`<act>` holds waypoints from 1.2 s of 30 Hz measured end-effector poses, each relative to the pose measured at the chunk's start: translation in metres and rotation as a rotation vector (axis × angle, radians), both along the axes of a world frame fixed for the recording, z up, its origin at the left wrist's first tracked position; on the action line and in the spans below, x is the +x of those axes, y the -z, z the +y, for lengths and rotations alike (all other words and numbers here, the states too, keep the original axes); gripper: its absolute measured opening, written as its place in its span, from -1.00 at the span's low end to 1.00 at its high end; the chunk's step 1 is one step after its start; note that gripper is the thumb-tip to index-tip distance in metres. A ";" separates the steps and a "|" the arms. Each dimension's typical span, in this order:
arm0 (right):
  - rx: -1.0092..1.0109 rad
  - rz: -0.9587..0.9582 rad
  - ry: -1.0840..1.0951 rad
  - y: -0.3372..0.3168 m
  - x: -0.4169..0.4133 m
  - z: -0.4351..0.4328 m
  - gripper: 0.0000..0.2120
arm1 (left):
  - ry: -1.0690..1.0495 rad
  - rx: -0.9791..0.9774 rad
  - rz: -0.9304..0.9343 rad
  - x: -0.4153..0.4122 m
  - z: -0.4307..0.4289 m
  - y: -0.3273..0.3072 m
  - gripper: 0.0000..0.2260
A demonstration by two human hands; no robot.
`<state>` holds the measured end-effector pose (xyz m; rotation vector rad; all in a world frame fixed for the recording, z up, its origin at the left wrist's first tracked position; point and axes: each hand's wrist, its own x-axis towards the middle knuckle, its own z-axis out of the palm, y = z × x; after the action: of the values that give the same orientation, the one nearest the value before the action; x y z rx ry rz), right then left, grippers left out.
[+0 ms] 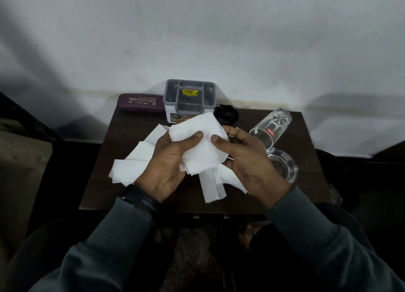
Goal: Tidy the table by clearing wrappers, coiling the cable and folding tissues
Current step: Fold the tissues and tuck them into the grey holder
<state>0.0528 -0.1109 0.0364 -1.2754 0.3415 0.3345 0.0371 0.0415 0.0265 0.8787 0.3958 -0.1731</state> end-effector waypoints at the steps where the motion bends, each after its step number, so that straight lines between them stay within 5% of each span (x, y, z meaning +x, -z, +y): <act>1: 0.005 -0.020 -0.009 -0.001 0.001 0.001 -0.70 | 0.006 0.043 0.006 0.000 0.001 -0.001 -0.61; 4: -0.179 -0.090 -0.066 -0.002 0.002 0.000 -0.75 | -0.068 0.116 0.037 0.004 0.010 -0.002 -0.63; 8: -1.031 -0.318 -0.497 0.016 -0.011 -0.017 -0.71 | -0.215 0.045 0.034 0.013 0.037 -0.008 -0.61; 11: -1.247 -0.385 -0.744 0.042 -0.037 -0.009 -0.65 | -0.268 0.042 0.070 0.013 0.043 -0.008 -0.62; 15: -1.397 -0.538 -0.694 0.056 -0.048 0.006 -0.72 | -0.266 0.017 0.151 0.014 0.040 0.000 -0.63; 21: -1.233 -0.568 -0.739 0.060 -0.054 0.006 -0.87 | -0.375 0.037 0.159 0.018 0.054 0.007 -0.60; 25: -1.038 -0.415 -0.591 0.033 -0.043 0.001 -0.93 | -0.385 0.060 0.161 0.019 0.059 0.010 -0.61; 28: -0.776 -0.323 -0.457 0.008 -0.026 -0.009 -0.96 | -0.369 0.081 0.170 0.018 0.059 0.014 -0.63; 33: 0.106 -0.142 -0.284 -0.021 -0.014 -0.017 -0.92 | -0.284 0.107 0.183 0.015 0.047 0.016 -0.66; 36: 0.163 -0.101 -0.221 -0.021 -0.012 -0.014 -0.92 | -0.154 0.090 0.167 0.009 0.026 0.013 -0.71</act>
<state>0.0407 -0.1250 0.0574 -1.1663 0.0845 0.4740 0.0462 0.0674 0.0132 0.9210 0.6287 -0.0874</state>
